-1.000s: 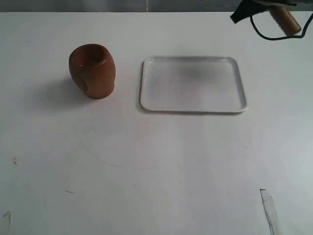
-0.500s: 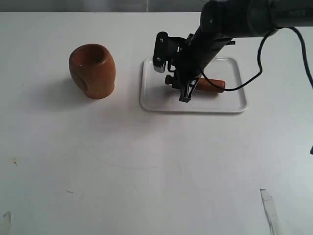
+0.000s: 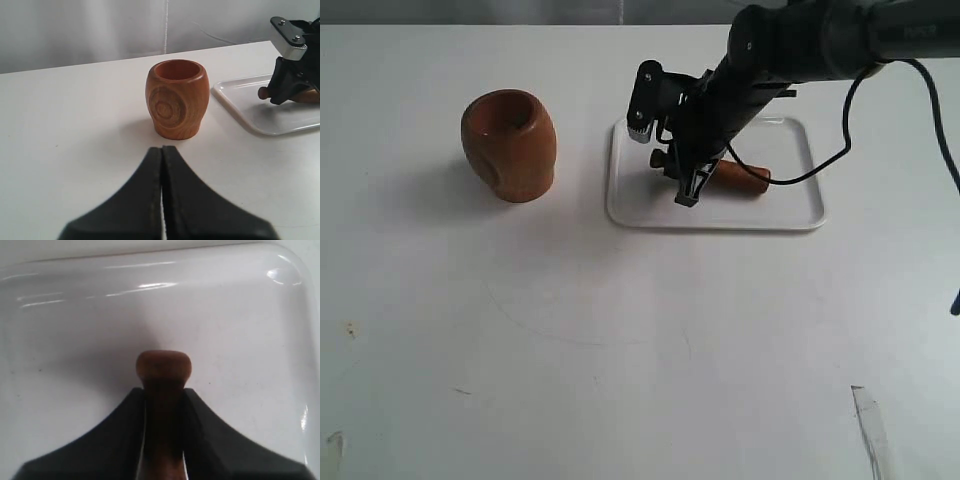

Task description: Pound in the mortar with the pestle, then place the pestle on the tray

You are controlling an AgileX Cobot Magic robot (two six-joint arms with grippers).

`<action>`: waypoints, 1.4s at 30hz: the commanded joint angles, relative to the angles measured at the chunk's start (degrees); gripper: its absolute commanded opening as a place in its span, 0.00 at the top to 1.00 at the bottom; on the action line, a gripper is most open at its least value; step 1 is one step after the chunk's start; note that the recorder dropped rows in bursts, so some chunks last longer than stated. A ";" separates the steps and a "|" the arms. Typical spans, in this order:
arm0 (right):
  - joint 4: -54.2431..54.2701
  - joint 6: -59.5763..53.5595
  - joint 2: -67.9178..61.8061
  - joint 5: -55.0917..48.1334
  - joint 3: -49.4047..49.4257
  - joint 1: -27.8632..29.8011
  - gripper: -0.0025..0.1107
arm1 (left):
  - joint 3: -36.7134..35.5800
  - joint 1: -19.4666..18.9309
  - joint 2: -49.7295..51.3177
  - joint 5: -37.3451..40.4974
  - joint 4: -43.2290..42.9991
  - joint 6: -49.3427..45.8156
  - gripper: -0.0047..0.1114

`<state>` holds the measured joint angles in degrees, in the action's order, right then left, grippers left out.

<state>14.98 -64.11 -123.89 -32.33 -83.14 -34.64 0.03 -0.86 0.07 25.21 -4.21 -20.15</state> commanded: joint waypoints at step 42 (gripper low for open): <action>11.90 16.19 65.60 18.64 37.68 -0.16 0.98 | -0.03 0.44 -0.07 -0.17 0.42 0.47 0.96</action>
<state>24.42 -48.43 -64.25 -14.98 -50.04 -34.64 0.03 -0.86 0.07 25.21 -4.21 -20.15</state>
